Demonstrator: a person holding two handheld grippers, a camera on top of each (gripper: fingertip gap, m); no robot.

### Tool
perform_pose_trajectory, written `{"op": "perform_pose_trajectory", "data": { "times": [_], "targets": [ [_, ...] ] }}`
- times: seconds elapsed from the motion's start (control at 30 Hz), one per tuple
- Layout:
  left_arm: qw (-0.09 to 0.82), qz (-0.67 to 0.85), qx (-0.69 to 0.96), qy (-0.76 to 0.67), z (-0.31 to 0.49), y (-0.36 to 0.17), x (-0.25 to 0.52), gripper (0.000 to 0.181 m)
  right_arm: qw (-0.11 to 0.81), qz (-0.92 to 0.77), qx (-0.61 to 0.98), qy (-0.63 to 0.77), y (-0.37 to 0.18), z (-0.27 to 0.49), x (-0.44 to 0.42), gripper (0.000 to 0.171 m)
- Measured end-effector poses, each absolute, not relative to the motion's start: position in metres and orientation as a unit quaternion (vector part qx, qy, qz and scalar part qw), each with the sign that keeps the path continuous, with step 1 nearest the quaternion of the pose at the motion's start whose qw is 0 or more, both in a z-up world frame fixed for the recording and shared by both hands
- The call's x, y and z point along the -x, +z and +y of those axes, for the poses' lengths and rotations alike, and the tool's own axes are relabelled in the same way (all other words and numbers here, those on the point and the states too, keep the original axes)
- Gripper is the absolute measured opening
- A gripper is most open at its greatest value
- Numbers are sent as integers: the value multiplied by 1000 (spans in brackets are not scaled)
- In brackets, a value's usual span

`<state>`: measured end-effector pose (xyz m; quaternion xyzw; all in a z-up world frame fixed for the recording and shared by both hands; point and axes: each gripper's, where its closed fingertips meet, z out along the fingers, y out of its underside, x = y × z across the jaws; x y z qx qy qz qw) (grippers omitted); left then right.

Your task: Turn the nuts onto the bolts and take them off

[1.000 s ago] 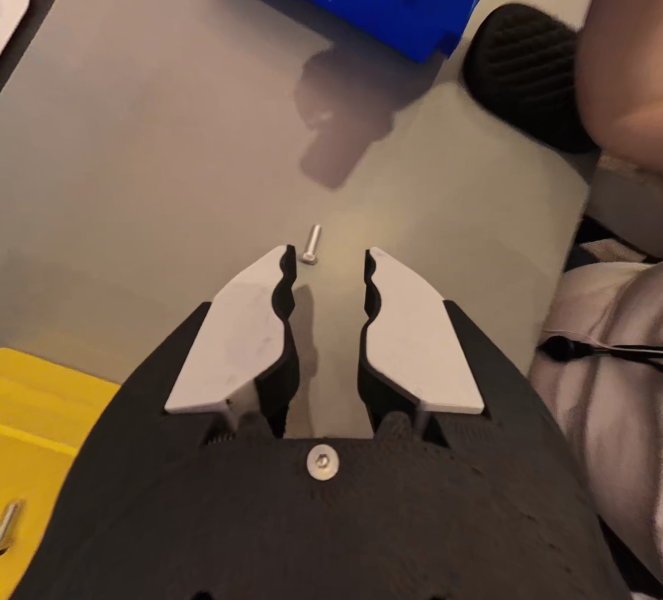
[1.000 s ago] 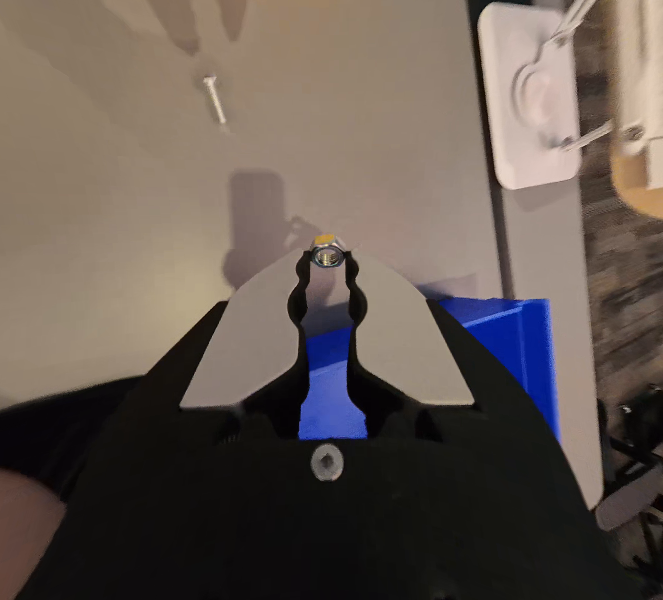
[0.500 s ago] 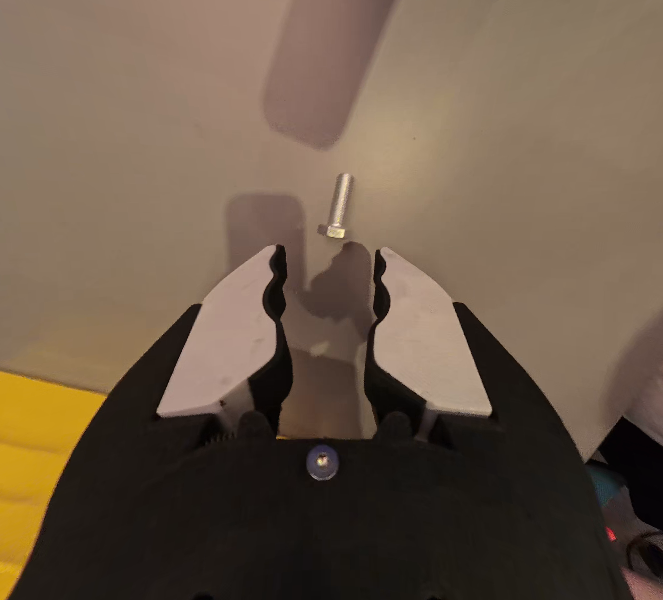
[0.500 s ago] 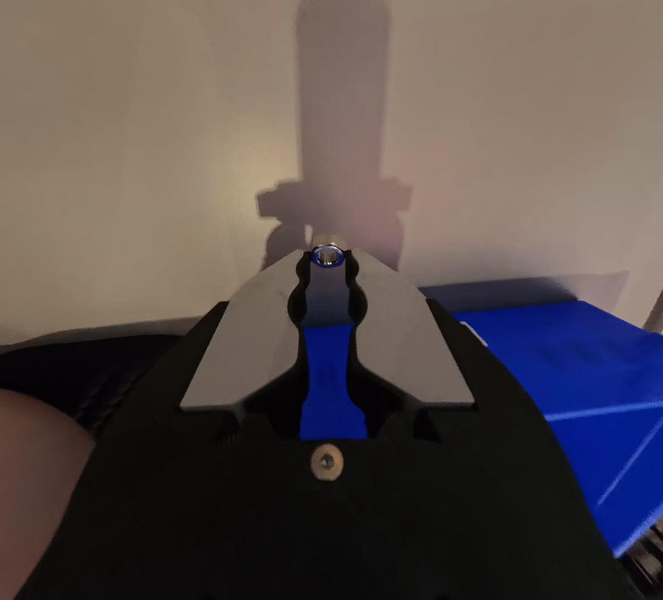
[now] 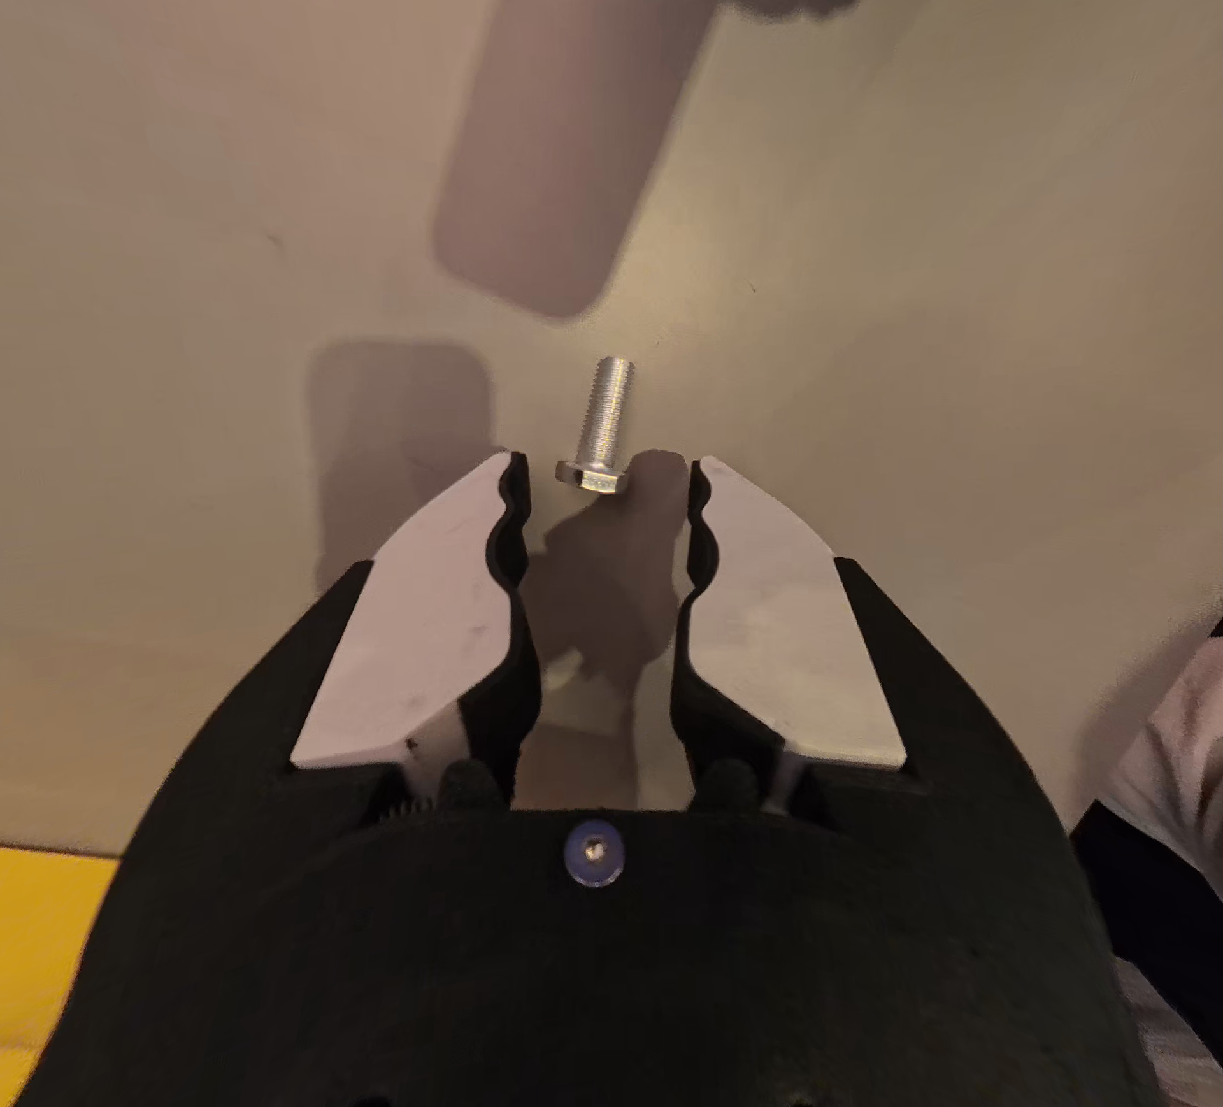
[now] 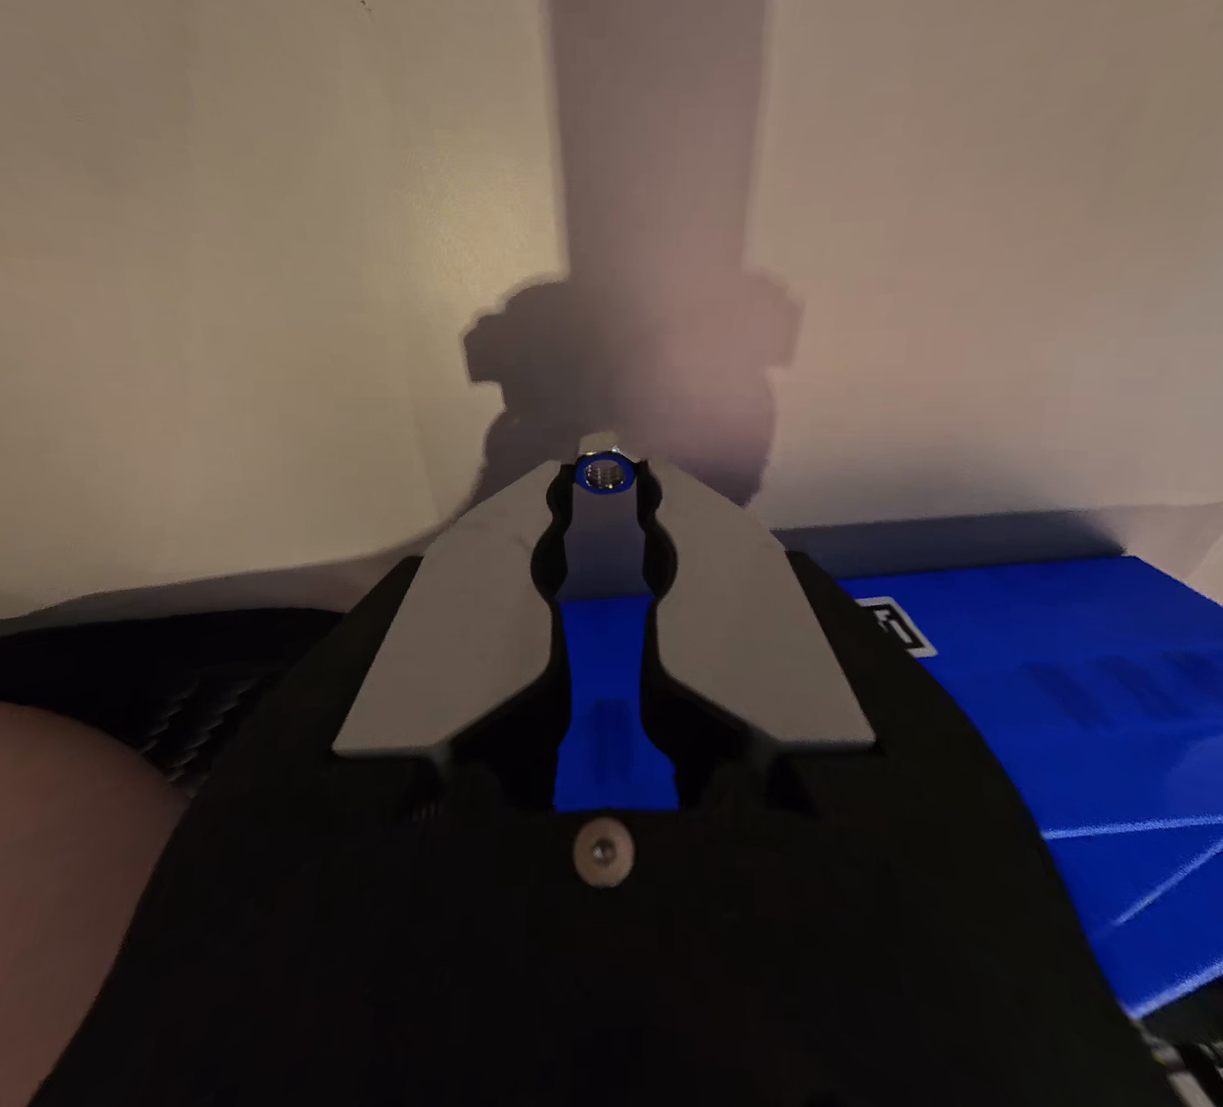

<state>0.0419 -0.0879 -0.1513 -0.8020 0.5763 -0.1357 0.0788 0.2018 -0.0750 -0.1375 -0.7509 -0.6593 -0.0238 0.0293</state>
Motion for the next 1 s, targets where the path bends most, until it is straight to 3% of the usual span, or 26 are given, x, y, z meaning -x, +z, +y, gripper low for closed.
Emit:
{"op": "perform_pose_trajectory", "data": {
  "times": [0.03,0.23,0.33,0.67,1.0],
  "targets": [
    [77,573,805,-133,-87,-153,-41,45,29,-656,754,-18,-137,-76,-203,21],
    [75,570,810,-112,-85,-160,-40,37,32,-648,761,1,-134,-78,-207,20],
    [84,570,813,-84,-80,-162,-35,19,44,-650,759,3,-130,-78,-208,20],
    [80,572,816,-34,-78,-156,-27,17,55,-651,757,10,-125,-78,-208,21],
    [144,541,828,-33,-68,-108,-14,17,43,-649,759,9,-134,-75,-204,21]
  ]
}}
